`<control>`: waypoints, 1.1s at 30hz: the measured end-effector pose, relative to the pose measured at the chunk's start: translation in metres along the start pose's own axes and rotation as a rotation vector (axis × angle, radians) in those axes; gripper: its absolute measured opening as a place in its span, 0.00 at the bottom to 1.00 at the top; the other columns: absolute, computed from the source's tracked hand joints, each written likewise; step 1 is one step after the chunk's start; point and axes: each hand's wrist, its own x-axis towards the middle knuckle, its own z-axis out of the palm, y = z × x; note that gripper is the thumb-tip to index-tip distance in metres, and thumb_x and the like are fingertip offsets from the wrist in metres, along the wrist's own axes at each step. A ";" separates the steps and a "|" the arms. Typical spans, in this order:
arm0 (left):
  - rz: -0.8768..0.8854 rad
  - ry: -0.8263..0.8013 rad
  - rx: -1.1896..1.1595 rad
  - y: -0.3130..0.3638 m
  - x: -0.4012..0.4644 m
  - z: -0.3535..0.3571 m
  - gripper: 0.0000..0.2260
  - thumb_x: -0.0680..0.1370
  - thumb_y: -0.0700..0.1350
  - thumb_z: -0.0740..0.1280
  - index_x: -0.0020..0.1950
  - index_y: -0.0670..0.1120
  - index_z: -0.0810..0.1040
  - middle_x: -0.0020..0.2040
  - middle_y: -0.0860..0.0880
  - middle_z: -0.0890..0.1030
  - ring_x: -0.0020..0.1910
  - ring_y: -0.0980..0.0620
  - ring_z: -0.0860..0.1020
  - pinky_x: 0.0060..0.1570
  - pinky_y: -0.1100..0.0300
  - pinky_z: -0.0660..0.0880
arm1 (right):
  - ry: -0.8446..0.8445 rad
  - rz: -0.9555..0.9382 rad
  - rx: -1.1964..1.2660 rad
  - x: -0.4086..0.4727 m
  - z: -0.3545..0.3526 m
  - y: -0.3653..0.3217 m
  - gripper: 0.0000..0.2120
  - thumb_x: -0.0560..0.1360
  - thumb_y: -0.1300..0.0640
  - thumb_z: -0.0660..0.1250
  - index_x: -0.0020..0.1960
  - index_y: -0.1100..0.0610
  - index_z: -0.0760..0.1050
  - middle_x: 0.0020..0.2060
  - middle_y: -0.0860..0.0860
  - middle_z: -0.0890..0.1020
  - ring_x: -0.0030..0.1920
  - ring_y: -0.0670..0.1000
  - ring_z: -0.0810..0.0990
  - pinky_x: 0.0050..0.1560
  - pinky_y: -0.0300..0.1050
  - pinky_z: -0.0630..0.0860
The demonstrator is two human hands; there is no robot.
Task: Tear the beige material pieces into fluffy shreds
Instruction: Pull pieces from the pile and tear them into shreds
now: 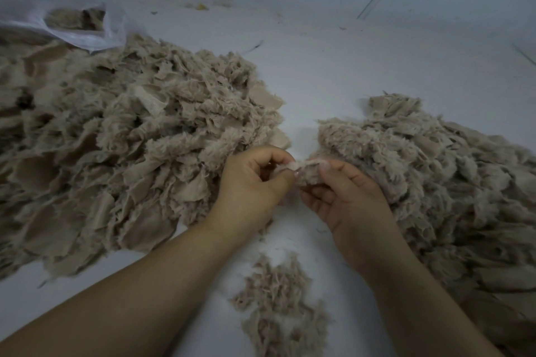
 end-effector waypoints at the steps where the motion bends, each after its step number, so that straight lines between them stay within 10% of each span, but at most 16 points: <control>1: 0.034 0.002 0.021 0.001 -0.001 0.001 0.10 0.73 0.32 0.71 0.39 0.48 0.80 0.33 0.55 0.78 0.30 0.57 0.75 0.31 0.57 0.75 | 0.015 0.004 0.013 0.000 0.000 0.000 0.09 0.80 0.58 0.67 0.44 0.52 0.84 0.44 0.56 0.86 0.44 0.52 0.85 0.43 0.41 0.81; 9: 0.070 -0.154 0.111 0.003 -0.007 0.003 0.06 0.70 0.39 0.69 0.38 0.38 0.74 0.32 0.43 0.72 0.31 0.53 0.68 0.31 0.57 0.66 | 0.010 0.004 -0.061 0.001 -0.006 0.006 0.12 0.77 0.70 0.65 0.51 0.55 0.81 0.48 0.62 0.86 0.51 0.60 0.85 0.53 0.52 0.82; 19: -0.155 -0.066 -0.077 -0.004 0.004 -0.003 0.11 0.77 0.37 0.69 0.40 0.30 0.77 0.29 0.31 0.73 0.26 0.47 0.71 0.30 0.55 0.72 | -0.001 0.012 -0.079 0.003 -0.006 0.006 0.08 0.68 0.59 0.72 0.46 0.50 0.85 0.46 0.57 0.87 0.46 0.54 0.86 0.46 0.45 0.81; 33: -0.238 -0.162 -0.009 0.003 0.005 -0.001 0.05 0.74 0.36 0.73 0.43 0.43 0.77 0.30 0.45 0.77 0.24 0.53 0.73 0.25 0.62 0.72 | 0.011 0.006 -0.025 0.000 -0.006 0.004 0.06 0.71 0.60 0.72 0.47 0.54 0.84 0.43 0.57 0.87 0.40 0.52 0.86 0.40 0.40 0.80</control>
